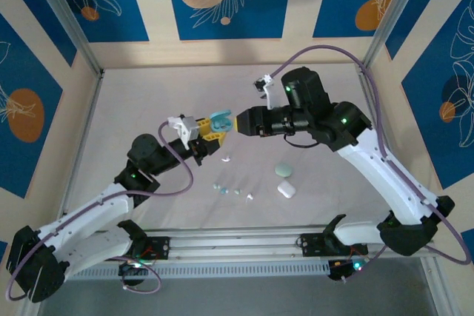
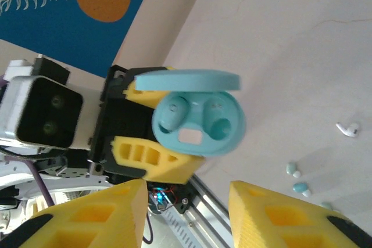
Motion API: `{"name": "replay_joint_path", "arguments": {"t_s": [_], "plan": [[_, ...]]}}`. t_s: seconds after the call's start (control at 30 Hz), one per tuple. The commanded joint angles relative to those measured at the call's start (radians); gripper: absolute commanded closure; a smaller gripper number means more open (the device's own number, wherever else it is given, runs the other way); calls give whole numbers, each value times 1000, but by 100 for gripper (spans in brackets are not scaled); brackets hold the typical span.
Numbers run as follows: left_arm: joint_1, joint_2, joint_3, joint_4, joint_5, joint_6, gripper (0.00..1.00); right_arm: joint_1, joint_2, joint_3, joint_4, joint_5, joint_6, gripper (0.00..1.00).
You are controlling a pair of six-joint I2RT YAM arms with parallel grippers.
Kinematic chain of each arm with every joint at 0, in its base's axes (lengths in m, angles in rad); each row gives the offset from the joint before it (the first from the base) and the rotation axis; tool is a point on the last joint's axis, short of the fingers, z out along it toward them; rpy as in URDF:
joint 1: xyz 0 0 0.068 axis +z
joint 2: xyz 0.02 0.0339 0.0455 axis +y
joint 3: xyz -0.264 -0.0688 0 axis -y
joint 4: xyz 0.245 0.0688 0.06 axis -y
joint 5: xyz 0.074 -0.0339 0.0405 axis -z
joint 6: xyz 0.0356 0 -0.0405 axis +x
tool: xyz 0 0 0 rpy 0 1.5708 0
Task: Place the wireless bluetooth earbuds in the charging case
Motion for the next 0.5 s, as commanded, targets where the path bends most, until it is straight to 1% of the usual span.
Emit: {"name": "replay_joint_path", "arguments": {"t_s": [0.0,0.03,0.13,0.23,0.37,0.47], "plan": [[-4,-43,-6,7,-33,-5,69,-54,-59,-71,-17,48,8,59],[-5,-55,-6,-1,-42,-4,69,-81,-73,-103,-28,70,19,59],[-5,-99,-2,-41,-72,1,70,-151,-100,-210,-37,78,17,59],[-5,-153,10,-102,-92,13,70,-180,-83,-310,-35,76,2,59],[-4,-216,35,-182,-110,20,70,-160,11,-393,-19,8,10,62],[-4,-250,61,-236,-109,25,70,-85,91,-453,62,-16,32,63]]}}
